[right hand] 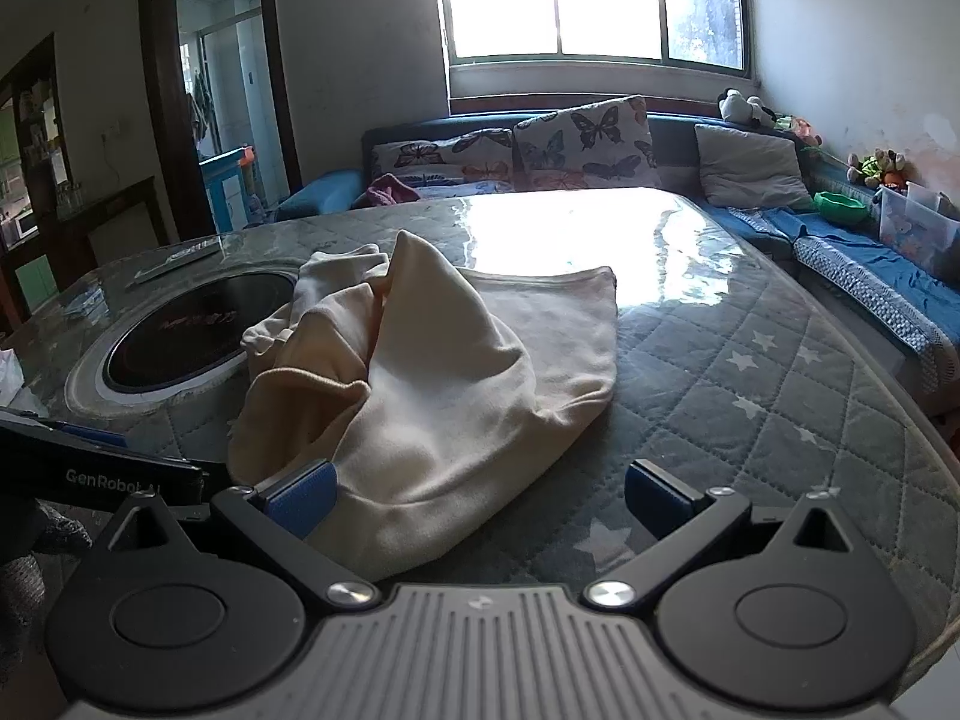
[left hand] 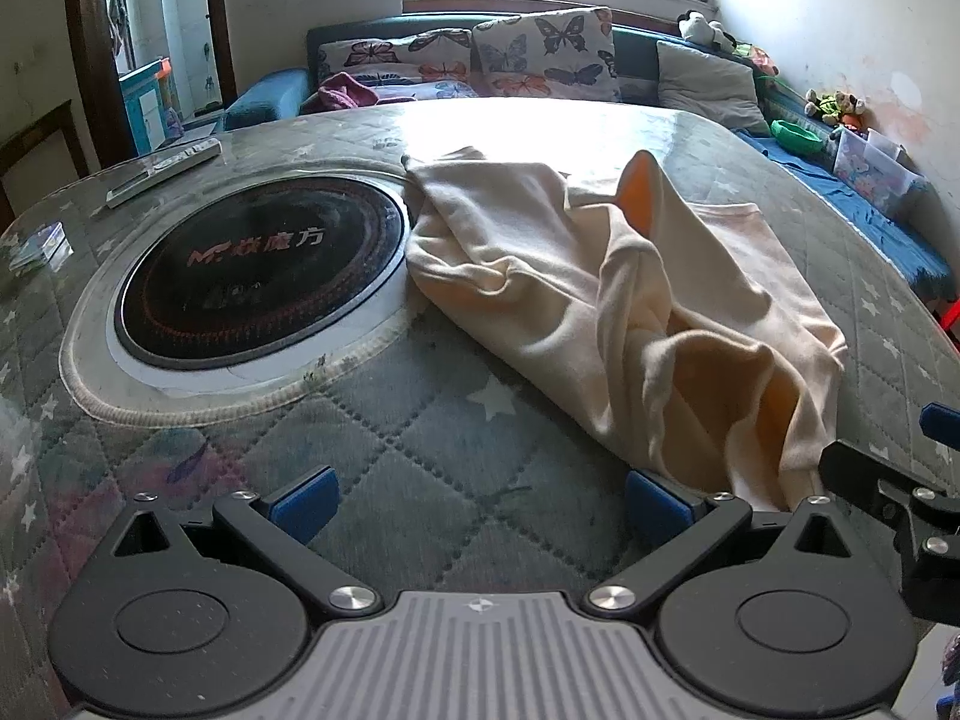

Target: Fold clothes

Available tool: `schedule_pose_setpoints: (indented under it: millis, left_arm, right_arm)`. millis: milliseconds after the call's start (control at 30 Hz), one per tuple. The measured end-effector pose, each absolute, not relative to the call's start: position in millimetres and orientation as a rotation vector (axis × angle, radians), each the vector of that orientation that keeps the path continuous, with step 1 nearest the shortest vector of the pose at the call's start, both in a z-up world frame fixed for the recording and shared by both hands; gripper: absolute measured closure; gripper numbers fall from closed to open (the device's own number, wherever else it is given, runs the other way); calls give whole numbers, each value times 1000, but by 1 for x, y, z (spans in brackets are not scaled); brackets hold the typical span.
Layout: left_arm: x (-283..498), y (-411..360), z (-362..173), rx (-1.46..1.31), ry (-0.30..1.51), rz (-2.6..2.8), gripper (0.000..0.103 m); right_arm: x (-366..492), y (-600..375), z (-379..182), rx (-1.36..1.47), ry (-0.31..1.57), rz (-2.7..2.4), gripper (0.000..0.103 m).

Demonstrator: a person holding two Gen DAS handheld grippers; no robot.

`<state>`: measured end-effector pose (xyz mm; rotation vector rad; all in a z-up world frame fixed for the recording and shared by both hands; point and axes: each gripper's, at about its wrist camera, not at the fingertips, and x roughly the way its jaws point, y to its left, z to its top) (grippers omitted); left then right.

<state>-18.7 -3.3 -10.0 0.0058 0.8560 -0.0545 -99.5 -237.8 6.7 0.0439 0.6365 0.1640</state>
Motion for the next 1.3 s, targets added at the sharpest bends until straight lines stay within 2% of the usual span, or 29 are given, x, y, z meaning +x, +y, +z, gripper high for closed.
schedule_pose_setpoints:
  millis: [1300]
  left_arm:
    - [47,-13,12,32,851,-76,0]
  right_arm:
    - [-37,-241,11,86,677,178,0]
